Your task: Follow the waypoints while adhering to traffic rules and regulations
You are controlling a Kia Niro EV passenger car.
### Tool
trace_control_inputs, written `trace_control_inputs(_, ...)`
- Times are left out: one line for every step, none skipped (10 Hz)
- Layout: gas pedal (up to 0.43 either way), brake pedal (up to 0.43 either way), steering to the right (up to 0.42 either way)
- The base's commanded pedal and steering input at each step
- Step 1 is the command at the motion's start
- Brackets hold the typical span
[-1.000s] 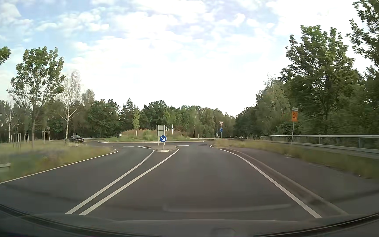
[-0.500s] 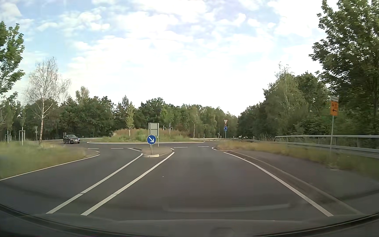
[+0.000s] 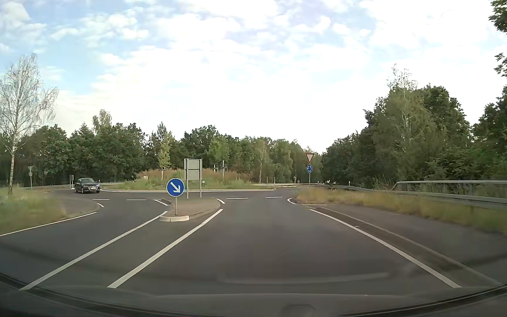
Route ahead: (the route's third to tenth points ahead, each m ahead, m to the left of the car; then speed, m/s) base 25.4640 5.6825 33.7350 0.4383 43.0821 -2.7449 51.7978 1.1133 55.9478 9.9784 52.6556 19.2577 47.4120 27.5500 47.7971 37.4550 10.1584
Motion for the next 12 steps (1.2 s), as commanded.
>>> trace_control_inputs(0.000,0.268,-0.008)
trace_control_inputs(0.000,0.268,-0.008)
trace_control_inputs(0.000,0.280,-0.008)
trace_control_inputs(0.000,0.280,-0.008)
trace_control_inputs(0.000,0.280,-0.007)
trace_control_inputs(0.000,0.287,-0.007)
trace_control_inputs(0.000,0.287,-0.008)
trace_control_inputs(0.000,0.280,-0.007)
trace_control_inputs(0.000,0.287,-0.008)
trace_control_inputs(0.000,0.287,-0.007)
trace_control_inputs(0.000,0.287,-0.006)
trace_control_inputs(0.000,0.287,-0.006)
